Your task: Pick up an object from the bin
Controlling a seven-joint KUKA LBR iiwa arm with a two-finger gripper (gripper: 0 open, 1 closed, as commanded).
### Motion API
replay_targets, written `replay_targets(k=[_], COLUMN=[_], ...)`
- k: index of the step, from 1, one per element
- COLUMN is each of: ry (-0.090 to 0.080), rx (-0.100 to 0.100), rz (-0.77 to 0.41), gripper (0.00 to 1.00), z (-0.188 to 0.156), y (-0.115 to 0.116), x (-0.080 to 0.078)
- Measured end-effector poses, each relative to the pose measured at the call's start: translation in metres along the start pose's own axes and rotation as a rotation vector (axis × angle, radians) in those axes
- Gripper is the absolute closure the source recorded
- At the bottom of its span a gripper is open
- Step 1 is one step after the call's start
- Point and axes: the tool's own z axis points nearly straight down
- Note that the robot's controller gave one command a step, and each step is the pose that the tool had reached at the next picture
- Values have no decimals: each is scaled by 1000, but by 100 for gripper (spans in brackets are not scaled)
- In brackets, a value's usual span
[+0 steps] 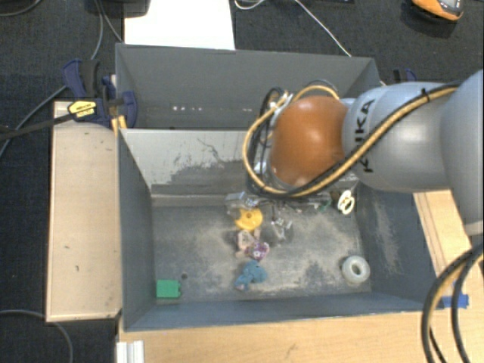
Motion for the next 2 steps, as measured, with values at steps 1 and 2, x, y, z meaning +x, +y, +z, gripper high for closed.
replay_targets(k=[1, 2], ry=[2, 2], rx=[-3, -4], rz=[33, 33], gripper=[100, 100], z=[-1, -1], y=[16, 16], x=[9, 9])
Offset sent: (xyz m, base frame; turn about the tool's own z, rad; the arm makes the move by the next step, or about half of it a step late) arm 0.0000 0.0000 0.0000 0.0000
